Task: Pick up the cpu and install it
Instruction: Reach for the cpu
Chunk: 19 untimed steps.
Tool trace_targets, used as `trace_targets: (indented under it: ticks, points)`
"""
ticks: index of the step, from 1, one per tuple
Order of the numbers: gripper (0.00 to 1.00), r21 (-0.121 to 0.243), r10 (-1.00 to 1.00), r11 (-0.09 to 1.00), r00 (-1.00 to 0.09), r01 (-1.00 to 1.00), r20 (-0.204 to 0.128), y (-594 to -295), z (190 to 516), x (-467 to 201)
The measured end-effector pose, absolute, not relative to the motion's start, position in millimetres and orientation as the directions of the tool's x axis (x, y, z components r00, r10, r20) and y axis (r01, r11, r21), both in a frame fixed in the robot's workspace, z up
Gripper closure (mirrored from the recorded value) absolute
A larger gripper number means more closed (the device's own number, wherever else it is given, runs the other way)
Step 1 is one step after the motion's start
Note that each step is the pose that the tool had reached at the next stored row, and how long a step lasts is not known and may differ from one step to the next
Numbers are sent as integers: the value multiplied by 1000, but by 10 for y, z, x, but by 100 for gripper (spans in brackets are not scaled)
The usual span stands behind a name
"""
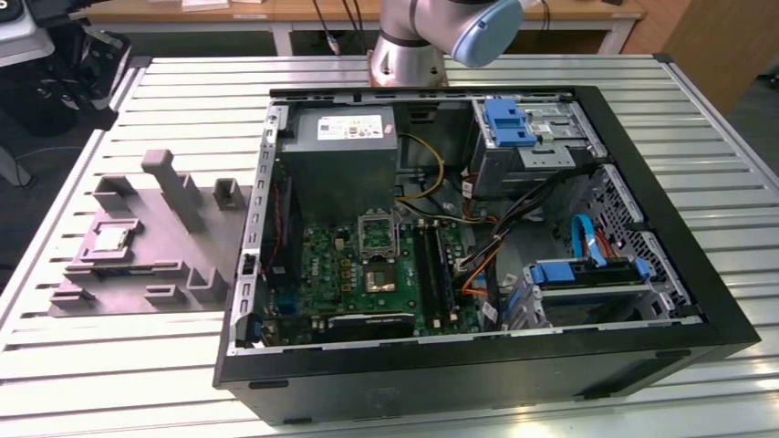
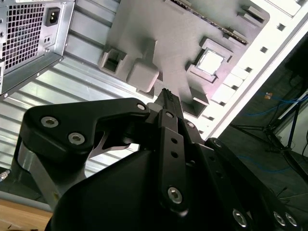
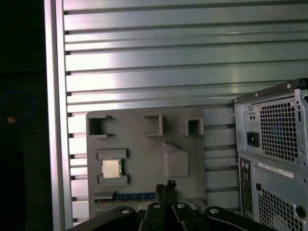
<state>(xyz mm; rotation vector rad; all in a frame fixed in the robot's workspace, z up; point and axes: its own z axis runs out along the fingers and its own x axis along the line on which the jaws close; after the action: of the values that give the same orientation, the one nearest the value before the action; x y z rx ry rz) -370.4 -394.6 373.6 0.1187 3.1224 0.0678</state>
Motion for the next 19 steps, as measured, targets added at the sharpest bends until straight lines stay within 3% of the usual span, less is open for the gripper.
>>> trace_targets:
  ticks: [19]
  points:
    - [89,44,76,996,-997,76,-15,-3946,3734,-3784]
